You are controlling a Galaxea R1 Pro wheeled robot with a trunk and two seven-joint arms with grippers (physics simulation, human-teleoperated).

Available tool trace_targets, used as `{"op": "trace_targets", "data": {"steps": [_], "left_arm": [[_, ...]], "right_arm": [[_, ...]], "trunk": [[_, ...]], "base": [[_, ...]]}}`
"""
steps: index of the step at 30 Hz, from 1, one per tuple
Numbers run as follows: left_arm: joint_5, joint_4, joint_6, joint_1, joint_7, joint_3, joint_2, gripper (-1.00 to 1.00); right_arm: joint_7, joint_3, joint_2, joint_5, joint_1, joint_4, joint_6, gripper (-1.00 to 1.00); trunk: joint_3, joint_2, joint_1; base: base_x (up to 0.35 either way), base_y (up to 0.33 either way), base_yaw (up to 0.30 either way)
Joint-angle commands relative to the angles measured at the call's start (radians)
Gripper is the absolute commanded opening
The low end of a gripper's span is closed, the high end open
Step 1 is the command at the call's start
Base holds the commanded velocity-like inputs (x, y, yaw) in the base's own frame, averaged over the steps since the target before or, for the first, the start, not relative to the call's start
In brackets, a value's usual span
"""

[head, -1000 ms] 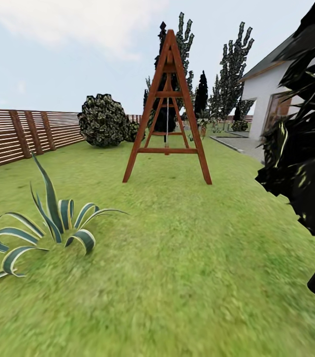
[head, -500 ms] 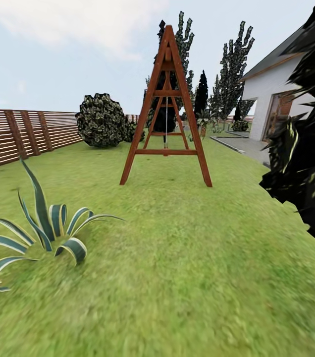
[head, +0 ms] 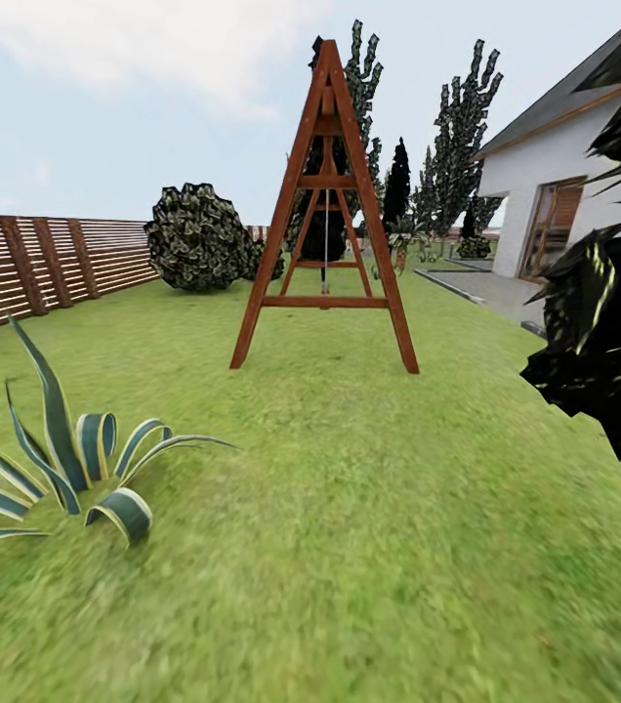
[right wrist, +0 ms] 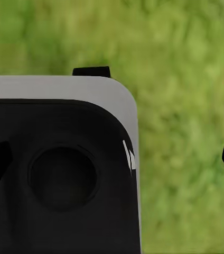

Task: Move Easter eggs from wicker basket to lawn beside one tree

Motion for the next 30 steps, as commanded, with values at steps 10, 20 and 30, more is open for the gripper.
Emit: {"op": "trace_targets", "data": {"steps": [10,20,30], "left_arm": [[0.000,-0.001,-0.001,0.000,-0.001,0.001,0.000,1.00],[0.000,-0.001,-0.001,0.000,-0.001,0.000,0.000,1.00],[0.000,-0.001,-0.001,0.000,-0.001,0.000,-0.001,1.00]], "right_arm": [[0.000,-0.005,0.000,0.000,-0.001,0.001,-0.004,1.00],[0.000,-0.005,0.000,0.000,-0.001,0.001,-0.004,1.00],[0.000,-0.005,0.000,0.000,-0.001,0.001,-0.004,1.00]], "trunk": [[-0.001,0.000,0.001],[-0.001,0.000,0.001],[-0.001,0.000,0.001]], "base": [[0.319,-0.089,0.000],[0.319,-0.089,0.000],[0.319,-0.088,0.000]]}}
